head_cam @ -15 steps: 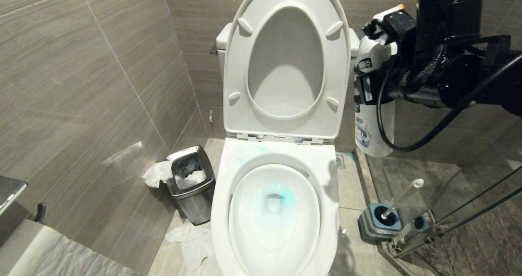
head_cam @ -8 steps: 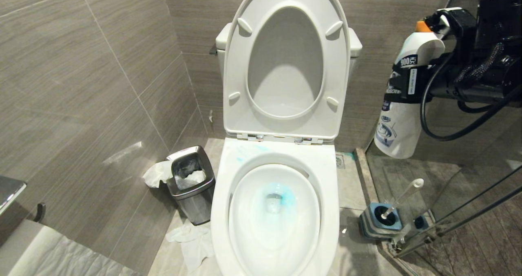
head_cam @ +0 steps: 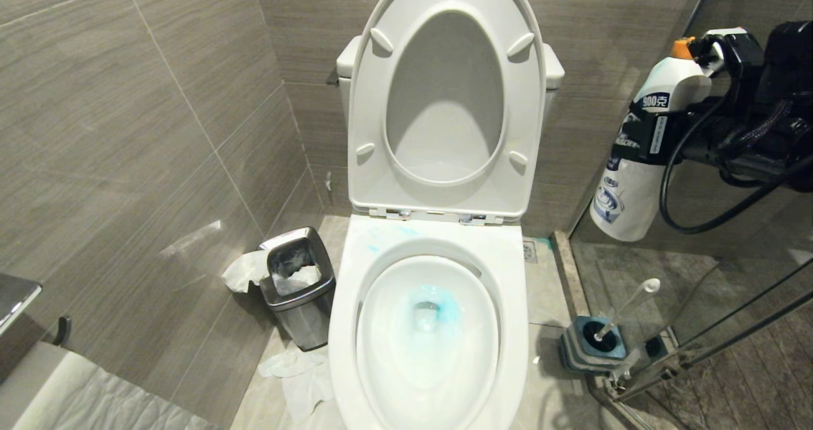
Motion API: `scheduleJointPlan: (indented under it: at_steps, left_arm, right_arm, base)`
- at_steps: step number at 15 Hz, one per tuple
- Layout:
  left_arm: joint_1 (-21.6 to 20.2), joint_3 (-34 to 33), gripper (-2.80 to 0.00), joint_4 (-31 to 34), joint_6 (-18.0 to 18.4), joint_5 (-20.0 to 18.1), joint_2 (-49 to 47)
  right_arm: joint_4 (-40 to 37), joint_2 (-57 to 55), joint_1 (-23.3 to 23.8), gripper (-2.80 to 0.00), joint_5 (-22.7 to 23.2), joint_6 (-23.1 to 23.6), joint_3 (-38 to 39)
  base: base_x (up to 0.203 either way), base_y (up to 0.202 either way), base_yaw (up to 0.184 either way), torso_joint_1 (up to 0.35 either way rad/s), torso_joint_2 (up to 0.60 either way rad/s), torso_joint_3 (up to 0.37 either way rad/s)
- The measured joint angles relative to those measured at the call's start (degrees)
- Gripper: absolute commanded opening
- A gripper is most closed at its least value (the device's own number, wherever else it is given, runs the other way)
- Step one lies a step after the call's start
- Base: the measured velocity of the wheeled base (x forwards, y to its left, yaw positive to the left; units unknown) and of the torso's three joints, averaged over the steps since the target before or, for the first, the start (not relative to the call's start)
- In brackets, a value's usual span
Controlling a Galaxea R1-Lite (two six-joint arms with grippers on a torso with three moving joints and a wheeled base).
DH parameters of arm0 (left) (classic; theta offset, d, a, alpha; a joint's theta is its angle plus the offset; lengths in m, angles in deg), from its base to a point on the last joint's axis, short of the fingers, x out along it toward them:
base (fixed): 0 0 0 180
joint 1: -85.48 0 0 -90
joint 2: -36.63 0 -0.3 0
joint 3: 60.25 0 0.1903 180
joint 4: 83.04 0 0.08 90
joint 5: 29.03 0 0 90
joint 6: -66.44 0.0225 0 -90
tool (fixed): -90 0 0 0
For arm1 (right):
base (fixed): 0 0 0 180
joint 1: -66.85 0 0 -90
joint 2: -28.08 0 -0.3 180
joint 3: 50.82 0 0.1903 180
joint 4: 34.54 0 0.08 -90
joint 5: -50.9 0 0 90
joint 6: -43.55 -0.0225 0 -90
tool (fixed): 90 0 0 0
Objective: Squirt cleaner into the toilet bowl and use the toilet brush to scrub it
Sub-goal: Place the cleaning agent on the floor
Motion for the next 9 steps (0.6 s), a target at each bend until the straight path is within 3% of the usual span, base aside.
scheduleJointPlan:
  at_steps: [5,9]
  left_arm:
    - [0.0,0.0,-2.80,0.0,0.0,0.0,0.0]
    - [0.0,0.0,-2.80,0.0,0.0,0.0,0.0]
  right_arm:
    - [11.5,-1.7,3.4,-2.80,2.4,-0.9,6.7]
    - [15.6,-2.9,6.1,-2.80,5.2,-0.9,9.9]
  base:
    - [0.000,0.000,0.000,0.000,0.00,0.000]
    - [0.000,0.000,0.000,0.000,0.00,0.000]
